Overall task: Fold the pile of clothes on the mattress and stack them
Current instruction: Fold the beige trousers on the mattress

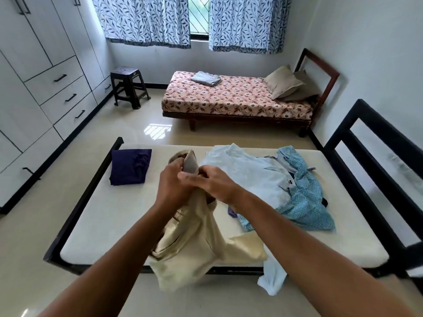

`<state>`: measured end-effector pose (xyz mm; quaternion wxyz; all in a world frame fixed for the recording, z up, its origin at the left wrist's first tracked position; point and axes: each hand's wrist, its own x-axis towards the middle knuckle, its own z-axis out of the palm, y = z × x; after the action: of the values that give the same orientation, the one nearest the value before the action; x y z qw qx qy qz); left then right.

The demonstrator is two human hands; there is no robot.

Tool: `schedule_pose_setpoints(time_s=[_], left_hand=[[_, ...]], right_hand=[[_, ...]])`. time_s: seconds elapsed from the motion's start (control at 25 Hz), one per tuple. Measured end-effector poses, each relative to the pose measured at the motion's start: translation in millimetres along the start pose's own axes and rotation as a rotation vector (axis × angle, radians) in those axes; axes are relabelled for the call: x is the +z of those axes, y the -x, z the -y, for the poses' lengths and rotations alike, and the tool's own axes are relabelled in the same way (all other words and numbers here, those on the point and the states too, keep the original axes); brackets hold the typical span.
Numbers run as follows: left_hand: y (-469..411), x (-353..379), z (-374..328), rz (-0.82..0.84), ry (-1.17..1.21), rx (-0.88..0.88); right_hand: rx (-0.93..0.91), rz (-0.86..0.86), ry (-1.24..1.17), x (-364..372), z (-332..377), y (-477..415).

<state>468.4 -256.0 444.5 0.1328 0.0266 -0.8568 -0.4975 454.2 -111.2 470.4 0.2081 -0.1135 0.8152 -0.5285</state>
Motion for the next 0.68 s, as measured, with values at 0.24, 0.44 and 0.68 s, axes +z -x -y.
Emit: schedule_pose_setpoints(time_s=[0.24,0.44,0.68], left_hand=[[5.3,-9.8,7.8,0.194,0.631,-0.546],[-8.8,-20.6,5.5,0.114,1.026,-0.690],[-23.7,-37.2,-26.5,0.027,1.077,-0.505]], right_hand=[[-0.007,-0.148,0.202,44.0,4.7,11.4],[-0.284,-0.519,0.343,83.0,-5.0,23.2],[-0.233,-0.712,0.545,66.6,-25.6,-9.9]])
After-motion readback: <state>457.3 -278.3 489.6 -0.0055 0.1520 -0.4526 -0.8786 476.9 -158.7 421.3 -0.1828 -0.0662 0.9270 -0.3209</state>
